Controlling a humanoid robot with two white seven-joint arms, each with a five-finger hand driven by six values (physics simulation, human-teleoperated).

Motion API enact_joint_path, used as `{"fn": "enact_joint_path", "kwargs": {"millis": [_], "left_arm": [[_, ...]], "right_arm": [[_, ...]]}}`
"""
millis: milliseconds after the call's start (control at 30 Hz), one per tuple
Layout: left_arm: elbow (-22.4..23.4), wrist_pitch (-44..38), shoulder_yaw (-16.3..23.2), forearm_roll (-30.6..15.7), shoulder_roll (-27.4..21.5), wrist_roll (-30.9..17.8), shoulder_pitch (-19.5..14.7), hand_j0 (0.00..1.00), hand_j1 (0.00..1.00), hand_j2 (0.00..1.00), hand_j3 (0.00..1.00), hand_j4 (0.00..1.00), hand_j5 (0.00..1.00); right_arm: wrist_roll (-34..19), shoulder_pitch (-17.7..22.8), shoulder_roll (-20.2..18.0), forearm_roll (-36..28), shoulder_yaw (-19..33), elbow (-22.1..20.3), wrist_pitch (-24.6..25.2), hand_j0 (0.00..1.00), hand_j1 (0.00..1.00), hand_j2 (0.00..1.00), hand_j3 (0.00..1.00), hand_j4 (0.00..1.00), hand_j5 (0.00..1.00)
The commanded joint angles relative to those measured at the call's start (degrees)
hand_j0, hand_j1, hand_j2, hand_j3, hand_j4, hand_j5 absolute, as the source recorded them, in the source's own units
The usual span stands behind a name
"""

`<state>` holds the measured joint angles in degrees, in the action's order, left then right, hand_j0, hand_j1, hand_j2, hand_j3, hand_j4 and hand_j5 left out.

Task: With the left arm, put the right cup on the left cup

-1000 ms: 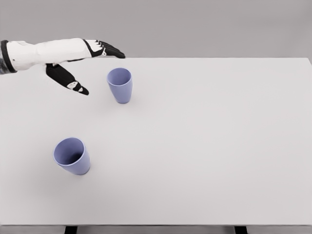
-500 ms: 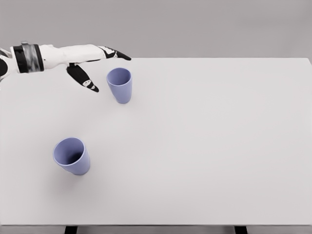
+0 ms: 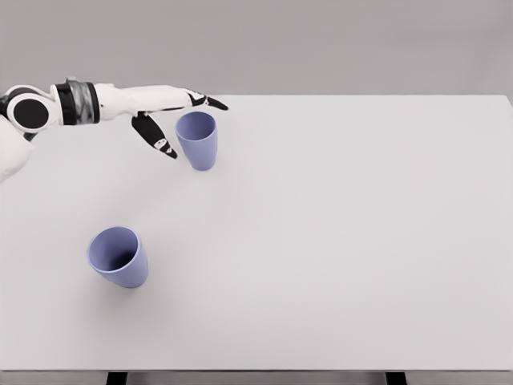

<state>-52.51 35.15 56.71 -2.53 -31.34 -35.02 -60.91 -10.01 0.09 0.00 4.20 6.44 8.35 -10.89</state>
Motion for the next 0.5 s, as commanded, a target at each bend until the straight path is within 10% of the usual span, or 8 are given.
{"fn": "enact_joint_path", "kwargs": {"millis": [0,467], "left_arm": [[2.50,-0.15,-0.19,0.77,0.84,0.02,-0.18,1.00,1.00,1.00,1.00,1.00,1.00],[6.20,-0.15,-0.28,4.37,4.27,0.02,-0.53,1.00,1.00,1.00,1.00,1.00,1.00]], "right_arm": [[-0.01,0.00,0.00,0.01,-0.02,0.00,-0.01,1.00,1.00,1.00,1.00,1.00,1.00],[-0.01,0.00,0.00,0.01,-0.02,0.00,-0.01,1.00,1.00,1.00,1.00,1.00,1.00]]}}
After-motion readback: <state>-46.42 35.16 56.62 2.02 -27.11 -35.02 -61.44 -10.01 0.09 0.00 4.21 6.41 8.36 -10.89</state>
